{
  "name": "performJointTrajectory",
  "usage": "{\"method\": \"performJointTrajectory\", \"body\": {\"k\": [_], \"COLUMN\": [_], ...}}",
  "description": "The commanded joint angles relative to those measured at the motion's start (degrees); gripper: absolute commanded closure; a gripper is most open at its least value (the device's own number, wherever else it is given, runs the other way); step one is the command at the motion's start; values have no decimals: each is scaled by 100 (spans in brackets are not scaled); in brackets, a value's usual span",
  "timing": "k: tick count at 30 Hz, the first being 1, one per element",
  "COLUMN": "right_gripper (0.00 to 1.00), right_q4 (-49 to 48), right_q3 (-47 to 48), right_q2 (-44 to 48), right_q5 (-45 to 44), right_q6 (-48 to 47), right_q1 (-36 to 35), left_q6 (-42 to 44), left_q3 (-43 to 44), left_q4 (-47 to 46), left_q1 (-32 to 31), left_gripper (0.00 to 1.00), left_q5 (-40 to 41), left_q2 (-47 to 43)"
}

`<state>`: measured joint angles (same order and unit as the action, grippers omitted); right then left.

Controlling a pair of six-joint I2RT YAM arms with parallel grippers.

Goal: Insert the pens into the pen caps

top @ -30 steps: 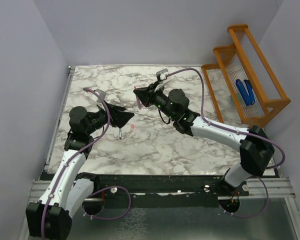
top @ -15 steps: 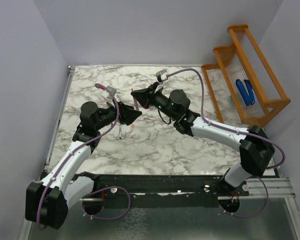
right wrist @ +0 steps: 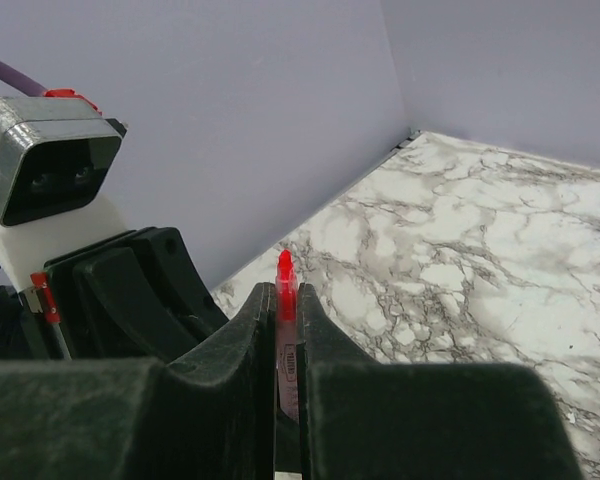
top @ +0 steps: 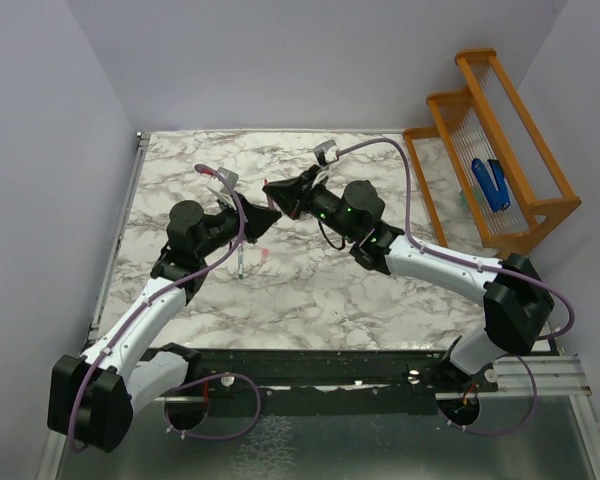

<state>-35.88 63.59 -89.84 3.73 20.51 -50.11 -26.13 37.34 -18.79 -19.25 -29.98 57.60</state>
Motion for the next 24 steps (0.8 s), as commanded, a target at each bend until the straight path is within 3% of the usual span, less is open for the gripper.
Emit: {"method": "performJointTrajectory", "body": {"k": [1, 3, 6, 8, 14, 16, 18, 21, 24], "right_gripper": [100, 97, 59, 47, 45, 45, 47, 49, 56], "right_q4": [-157, -49, 284, 476, 1491, 2575, 4050, 5702, 6731], "right_q3": [-36, 52, 223, 245, 482, 907, 1677, 2806, 3820], "right_q2": [182, 157, 121, 153, 224, 77, -273, -1028, -1879], "right_q5": [-52, -132, -424, -875, -2591, -3683, -4058, -3575, -2744], "right_q6": [7, -28, -169, -257, -149, 208, 776, 1225, 1465], "right_q1": [-25, -25, -25, -18, -16, -17, 71, 150, 150], "left_q6": [3, 158, 593, 876, 1288, 1339, 1432, 1558, 1603], "left_q3": [120, 212, 512, 669, 678, 661, 633, 511, 504], "left_q4": [-10, 354, 1272, 1812, 2935, 3235, 3494, 3679, 3787], "left_q1": [-18, -18, -18, -13, 206, 353, 506, 620, 632], "left_gripper": [100, 100, 100, 100, 100, 100, 100, 100, 100], "left_q5": [132, 334, 766, 1090, 1552, 1628, 1707, 1973, 2165], "left_q2": [50, 9, -71, -177, -360, -420, -538, -790, -938]}}
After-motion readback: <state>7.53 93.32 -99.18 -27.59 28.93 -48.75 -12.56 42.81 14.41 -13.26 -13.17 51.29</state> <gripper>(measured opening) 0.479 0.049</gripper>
